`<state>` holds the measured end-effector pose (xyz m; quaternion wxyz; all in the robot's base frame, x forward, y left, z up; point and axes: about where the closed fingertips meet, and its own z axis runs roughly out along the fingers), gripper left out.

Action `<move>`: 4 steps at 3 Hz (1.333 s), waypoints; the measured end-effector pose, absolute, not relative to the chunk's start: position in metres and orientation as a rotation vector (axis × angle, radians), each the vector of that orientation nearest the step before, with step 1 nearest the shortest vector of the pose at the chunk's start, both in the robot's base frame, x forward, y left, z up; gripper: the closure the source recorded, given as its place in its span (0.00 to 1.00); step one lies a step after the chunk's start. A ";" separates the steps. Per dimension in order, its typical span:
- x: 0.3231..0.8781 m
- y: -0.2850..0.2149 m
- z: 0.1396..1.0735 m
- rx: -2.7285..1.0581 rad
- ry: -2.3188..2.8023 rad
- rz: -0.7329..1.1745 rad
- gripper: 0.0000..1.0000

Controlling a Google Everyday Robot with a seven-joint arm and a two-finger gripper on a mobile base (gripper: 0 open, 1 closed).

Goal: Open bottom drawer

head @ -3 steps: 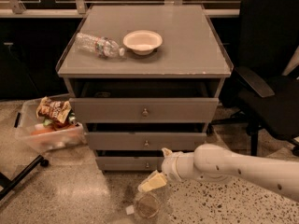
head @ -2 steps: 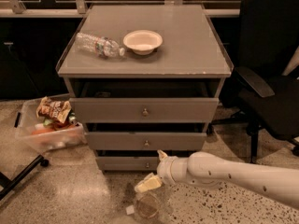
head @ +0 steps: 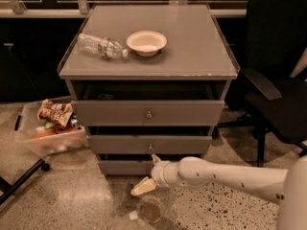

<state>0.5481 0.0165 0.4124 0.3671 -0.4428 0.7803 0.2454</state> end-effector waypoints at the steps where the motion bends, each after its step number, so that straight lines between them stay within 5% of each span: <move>1: 0.563 0.036 0.360 -1.143 2.045 0.675 0.00; 4: 0.580 0.036 0.309 -1.204 2.041 0.689 0.00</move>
Offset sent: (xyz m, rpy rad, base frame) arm 0.0121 0.0144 -0.0417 -0.0025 0.0442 0.0119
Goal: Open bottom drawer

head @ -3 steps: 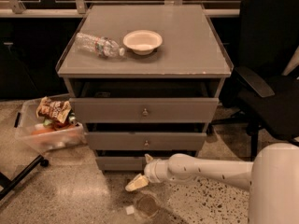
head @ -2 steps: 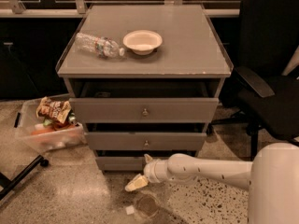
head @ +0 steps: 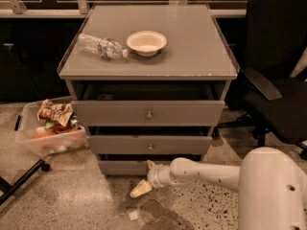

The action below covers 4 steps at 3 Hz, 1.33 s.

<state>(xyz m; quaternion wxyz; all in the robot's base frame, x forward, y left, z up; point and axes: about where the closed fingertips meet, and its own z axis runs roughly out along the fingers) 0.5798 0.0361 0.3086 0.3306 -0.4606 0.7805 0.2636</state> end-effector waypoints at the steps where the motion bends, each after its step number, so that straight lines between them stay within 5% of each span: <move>1: 0.601 0.035 0.276 -1.237 2.016 0.671 0.00; 4: 0.649 0.033 0.246 -1.327 1.859 0.553 0.00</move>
Offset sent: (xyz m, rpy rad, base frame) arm 0.0720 -0.0065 -0.0675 0.0341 -0.2103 0.0753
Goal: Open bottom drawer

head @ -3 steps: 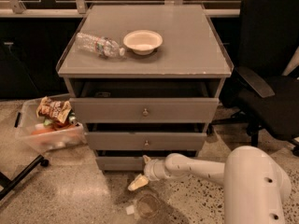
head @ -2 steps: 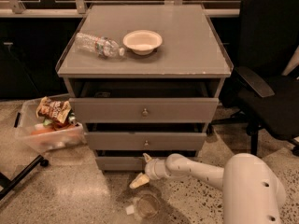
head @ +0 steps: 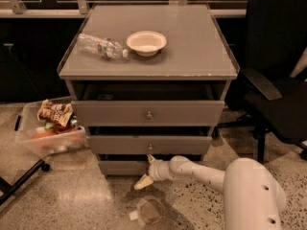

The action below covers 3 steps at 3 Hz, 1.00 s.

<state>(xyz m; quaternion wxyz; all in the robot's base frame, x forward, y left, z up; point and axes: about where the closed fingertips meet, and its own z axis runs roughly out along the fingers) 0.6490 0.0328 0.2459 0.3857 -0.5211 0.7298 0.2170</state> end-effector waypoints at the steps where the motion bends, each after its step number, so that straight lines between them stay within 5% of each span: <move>1: 0.657 0.036 0.232 -1.307 1.853 0.572 0.00; 3: 0.685 0.047 0.193 -1.279 1.818 0.555 0.00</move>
Offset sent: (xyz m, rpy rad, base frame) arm 0.0521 0.0146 -0.0695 0.0721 -0.0279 -0.0200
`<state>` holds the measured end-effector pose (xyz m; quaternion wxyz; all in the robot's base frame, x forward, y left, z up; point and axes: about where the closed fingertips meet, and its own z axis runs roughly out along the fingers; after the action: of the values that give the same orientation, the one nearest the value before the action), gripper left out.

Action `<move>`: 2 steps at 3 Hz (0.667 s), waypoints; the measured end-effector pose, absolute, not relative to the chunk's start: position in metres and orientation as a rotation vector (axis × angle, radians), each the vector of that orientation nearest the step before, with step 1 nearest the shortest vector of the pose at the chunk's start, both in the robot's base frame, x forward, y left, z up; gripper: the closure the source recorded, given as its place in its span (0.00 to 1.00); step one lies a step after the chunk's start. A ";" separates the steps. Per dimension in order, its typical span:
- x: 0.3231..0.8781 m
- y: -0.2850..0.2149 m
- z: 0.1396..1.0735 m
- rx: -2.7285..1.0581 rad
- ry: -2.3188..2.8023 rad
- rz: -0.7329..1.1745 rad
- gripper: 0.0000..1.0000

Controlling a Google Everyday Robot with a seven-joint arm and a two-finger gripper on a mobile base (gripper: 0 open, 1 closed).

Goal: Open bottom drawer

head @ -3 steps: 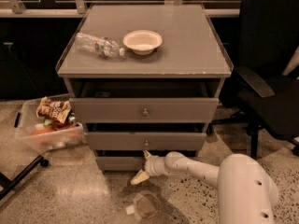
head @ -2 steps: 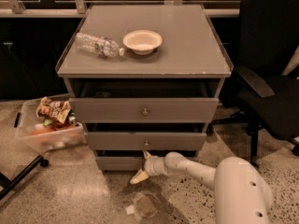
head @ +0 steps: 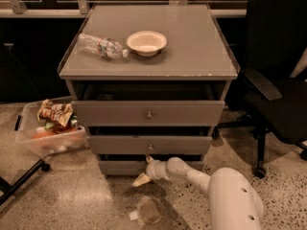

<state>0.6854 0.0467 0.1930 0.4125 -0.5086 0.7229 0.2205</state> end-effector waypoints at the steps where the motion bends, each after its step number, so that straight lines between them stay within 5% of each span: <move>1: 0.694 0.046 0.188 -1.275 1.812 0.495 0.00; 2: 0.696 0.043 0.183 -1.291 1.826 0.450 0.19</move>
Offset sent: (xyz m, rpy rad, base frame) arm 0.0147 -0.0137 -0.0153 -0.1126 -0.0624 -0.0507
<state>0.6957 0.0430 0.1828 0.4172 -0.5144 0.7275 0.1792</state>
